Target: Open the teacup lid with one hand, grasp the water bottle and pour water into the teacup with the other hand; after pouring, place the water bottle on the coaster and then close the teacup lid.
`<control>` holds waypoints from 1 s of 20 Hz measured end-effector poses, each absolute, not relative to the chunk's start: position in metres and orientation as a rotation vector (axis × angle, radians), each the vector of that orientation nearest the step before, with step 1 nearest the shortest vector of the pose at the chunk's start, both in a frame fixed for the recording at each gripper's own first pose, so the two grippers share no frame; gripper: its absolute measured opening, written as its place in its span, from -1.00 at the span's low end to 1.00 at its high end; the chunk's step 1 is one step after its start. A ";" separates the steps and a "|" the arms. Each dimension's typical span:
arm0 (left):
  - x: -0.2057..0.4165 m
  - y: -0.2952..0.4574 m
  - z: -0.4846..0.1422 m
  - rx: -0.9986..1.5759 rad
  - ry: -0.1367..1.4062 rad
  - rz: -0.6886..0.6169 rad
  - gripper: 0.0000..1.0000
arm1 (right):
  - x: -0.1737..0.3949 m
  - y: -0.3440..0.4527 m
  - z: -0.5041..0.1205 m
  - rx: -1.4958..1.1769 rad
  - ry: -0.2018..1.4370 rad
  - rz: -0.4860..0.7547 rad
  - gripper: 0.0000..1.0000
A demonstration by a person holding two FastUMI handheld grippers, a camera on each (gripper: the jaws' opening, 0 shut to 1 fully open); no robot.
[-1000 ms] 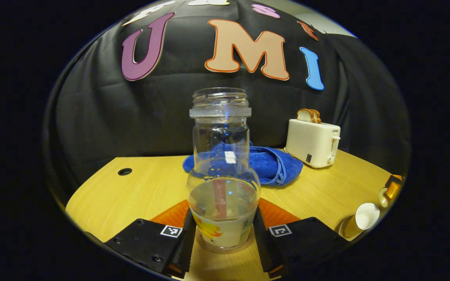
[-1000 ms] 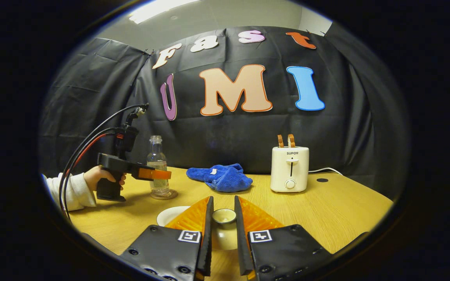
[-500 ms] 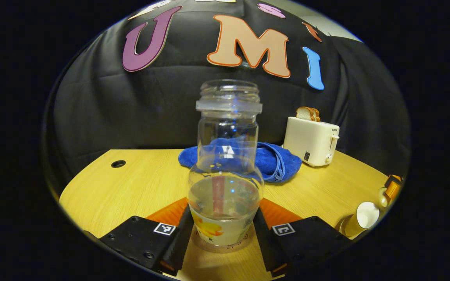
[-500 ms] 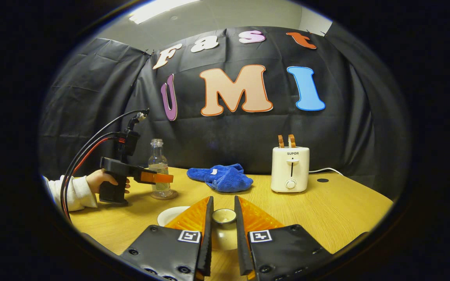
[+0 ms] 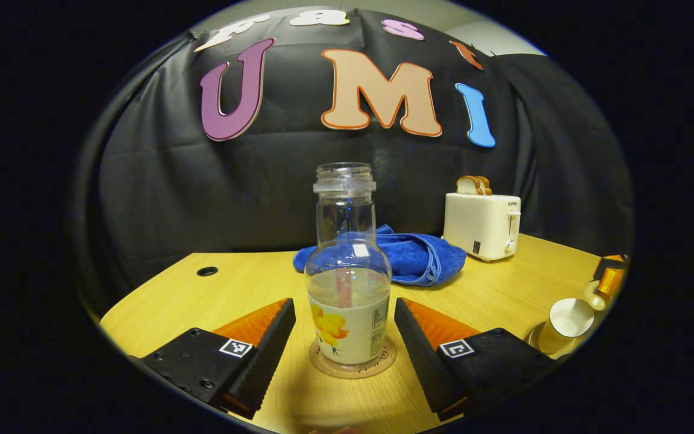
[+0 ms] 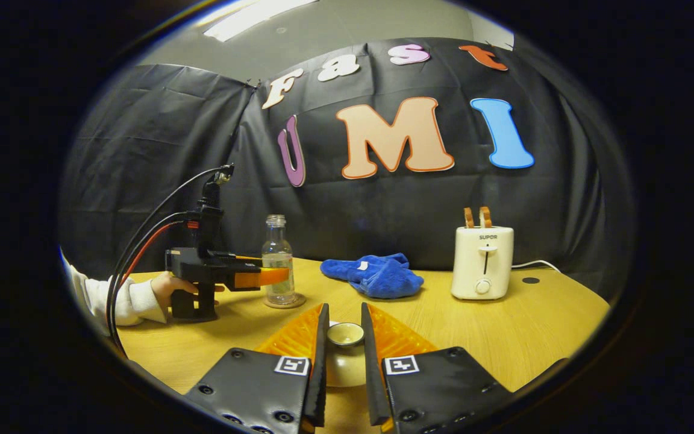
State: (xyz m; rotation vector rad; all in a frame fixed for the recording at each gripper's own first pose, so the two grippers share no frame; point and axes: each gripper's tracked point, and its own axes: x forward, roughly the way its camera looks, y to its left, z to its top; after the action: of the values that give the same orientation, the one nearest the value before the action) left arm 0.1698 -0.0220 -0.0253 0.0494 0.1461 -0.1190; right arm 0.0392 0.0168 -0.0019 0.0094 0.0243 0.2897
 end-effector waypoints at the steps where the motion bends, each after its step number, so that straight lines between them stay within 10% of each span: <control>1: 0.165 -0.020 -0.021 0.042 0.128 -0.109 0.93 | 0.042 0.020 -0.002 0.010 0.027 0.302 -0.39; 20: 0.099 0.002 -0.002 0.024 0.012 0.018 0.91 | 0.072 0.054 -0.027 -0.026 0.162 0.345 -0.39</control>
State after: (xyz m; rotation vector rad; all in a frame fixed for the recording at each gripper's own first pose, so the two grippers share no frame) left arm 0.0989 0.0025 -0.0020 0.0237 0.0125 0.0183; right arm 0.0720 0.0539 -0.0265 -0.0261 0.1616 0.3452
